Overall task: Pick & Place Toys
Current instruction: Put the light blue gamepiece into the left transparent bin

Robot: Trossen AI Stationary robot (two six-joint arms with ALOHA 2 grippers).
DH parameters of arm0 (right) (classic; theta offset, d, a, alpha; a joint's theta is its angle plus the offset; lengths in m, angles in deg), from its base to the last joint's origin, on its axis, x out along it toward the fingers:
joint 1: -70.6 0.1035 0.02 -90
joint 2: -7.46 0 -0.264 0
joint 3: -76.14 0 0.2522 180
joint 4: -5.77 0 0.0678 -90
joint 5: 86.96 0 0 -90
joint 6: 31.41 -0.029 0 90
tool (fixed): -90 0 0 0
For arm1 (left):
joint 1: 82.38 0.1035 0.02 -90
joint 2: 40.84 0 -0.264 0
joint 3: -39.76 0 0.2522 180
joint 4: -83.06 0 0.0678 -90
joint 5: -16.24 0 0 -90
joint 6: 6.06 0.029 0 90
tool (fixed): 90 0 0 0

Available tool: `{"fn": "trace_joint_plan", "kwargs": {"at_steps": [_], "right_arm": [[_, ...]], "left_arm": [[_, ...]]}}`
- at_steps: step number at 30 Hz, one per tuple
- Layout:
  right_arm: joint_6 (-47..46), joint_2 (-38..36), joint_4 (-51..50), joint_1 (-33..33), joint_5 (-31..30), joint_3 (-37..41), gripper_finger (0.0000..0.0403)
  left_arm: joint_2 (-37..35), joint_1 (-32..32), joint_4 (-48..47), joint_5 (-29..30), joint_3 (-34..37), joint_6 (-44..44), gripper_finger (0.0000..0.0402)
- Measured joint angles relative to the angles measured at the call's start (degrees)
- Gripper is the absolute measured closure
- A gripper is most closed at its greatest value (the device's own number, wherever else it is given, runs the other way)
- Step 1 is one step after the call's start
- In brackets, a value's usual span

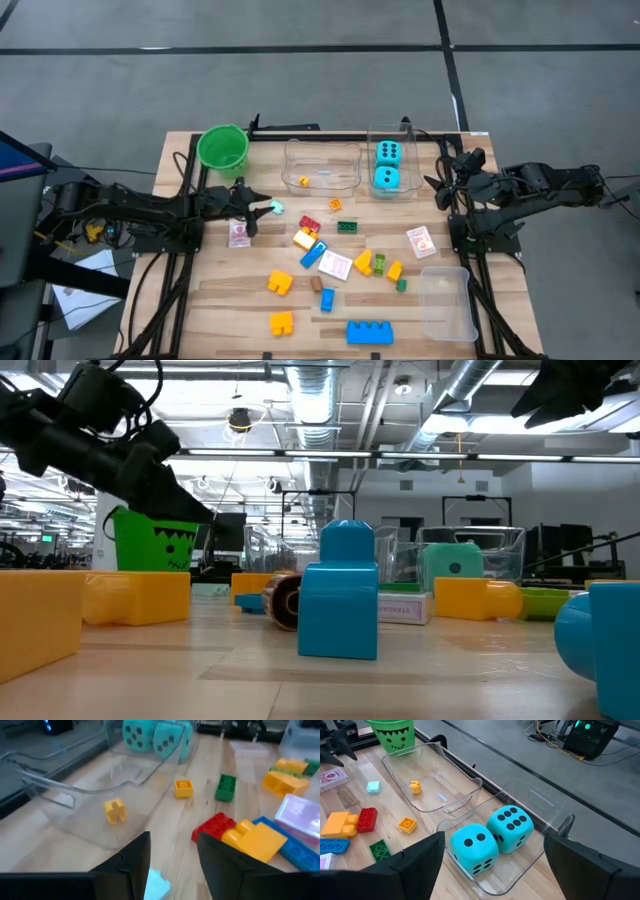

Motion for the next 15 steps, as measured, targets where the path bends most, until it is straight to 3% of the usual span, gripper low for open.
{"fn": "trace_joint_plan", "kwargs": {"at_steps": [6, 15], "right_arm": [[0.00, 0.00, 0.37, 0.00, 0.00, 0.00, 0.0072], [0.00, 0.00, 0.42, 0.01, 0.02, 0.00, 0.0072]], "left_arm": [[6.37, 0.00, 4.62, 0.65, 0.27, 0.00, 0.0204], [22.24, 0.33, 6.75, 3.54, -5.48, 2.23, 0.0109]]}}
